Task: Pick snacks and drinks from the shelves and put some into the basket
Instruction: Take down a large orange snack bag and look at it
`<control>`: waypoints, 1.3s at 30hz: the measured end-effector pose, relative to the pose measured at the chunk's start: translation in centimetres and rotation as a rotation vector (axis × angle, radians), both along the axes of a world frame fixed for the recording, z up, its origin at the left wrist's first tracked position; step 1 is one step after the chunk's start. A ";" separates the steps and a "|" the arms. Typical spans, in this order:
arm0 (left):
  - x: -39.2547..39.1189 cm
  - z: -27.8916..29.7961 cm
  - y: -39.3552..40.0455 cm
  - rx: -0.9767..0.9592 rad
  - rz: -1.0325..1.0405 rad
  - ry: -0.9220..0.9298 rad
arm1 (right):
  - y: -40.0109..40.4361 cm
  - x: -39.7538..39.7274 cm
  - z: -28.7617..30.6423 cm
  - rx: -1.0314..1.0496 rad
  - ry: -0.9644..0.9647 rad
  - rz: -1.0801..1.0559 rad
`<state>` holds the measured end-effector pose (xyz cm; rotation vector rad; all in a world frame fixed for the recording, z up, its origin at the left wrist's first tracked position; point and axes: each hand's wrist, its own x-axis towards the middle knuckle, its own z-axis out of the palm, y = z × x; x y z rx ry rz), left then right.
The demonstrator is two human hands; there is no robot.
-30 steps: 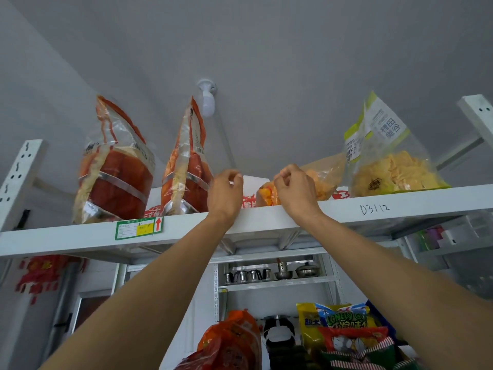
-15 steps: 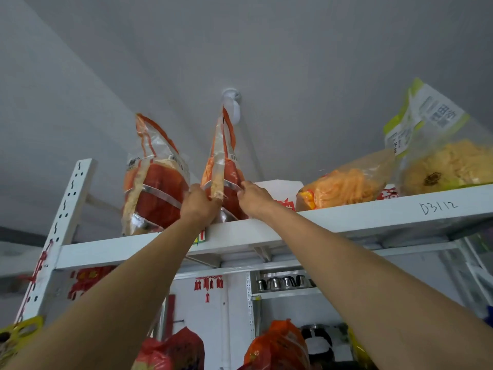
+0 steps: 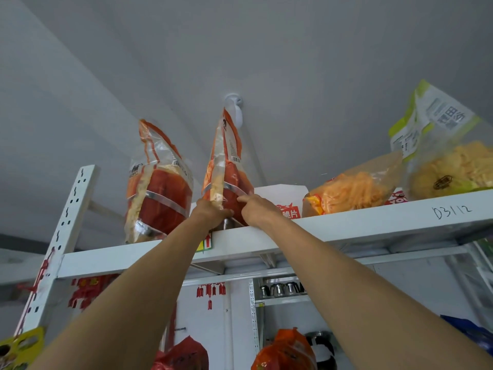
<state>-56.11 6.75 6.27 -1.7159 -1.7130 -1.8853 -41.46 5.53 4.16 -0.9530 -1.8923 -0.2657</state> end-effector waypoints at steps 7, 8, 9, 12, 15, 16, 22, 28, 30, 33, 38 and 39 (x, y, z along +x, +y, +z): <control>0.5 -0.5 -5.4 0.064 -0.151 -0.108 | -0.3 0.4 -1.0 0.156 0.241 0.217; 0.6 -0.6 -6.4 0.068 -0.185 -0.137 | -0.5 0.4 -1.1 0.161 0.274 0.290; 0.8 -0.7 -7.4 0.075 -0.215 -0.160 | -0.7 0.4 -1.3 0.163 0.313 0.372; 1.3 -1.3 -9.9 0.097 -0.290 -0.210 | -2.0 0.1 -1.8 0.166 0.407 0.582; 1.3 -2.3 -11.9 0.136 -0.358 -0.289 | -3.7 0.1 -1.9 0.204 0.415 0.671; 1.0 -2.8 -12.5 0.152 -0.389 -0.325 | -4.1 0.4 -1.9 0.224 0.422 0.685; 0.5 -6.1 -16.6 0.282 -0.602 -0.442 | -6.2 2.5 -1.9 0.262 0.511 0.447; -0.6 -9.4 -19.5 0.293 -0.771 -0.345 | -7.7 5.3 -2.2 -0.040 0.668 0.638; -1.1 -10.6 -20.0 0.270 -0.764 -0.323 | -8.1 6.5 -2.9 -0.224 0.640 0.700; -2.0 -12.6 -20.6 0.204 -0.823 -0.309 | -7.7 8.3 -5.0 -0.438 0.474 0.803; -1.4 -15.4 -22.2 0.050 -0.811 -0.234 | -8.1 9.1 -9.7 -0.409 0.585 0.980; -1.2 -15.9 -22.3 0.004 -0.780 -0.169 | -8.3 9.0 -10.7 -0.393 0.603 0.962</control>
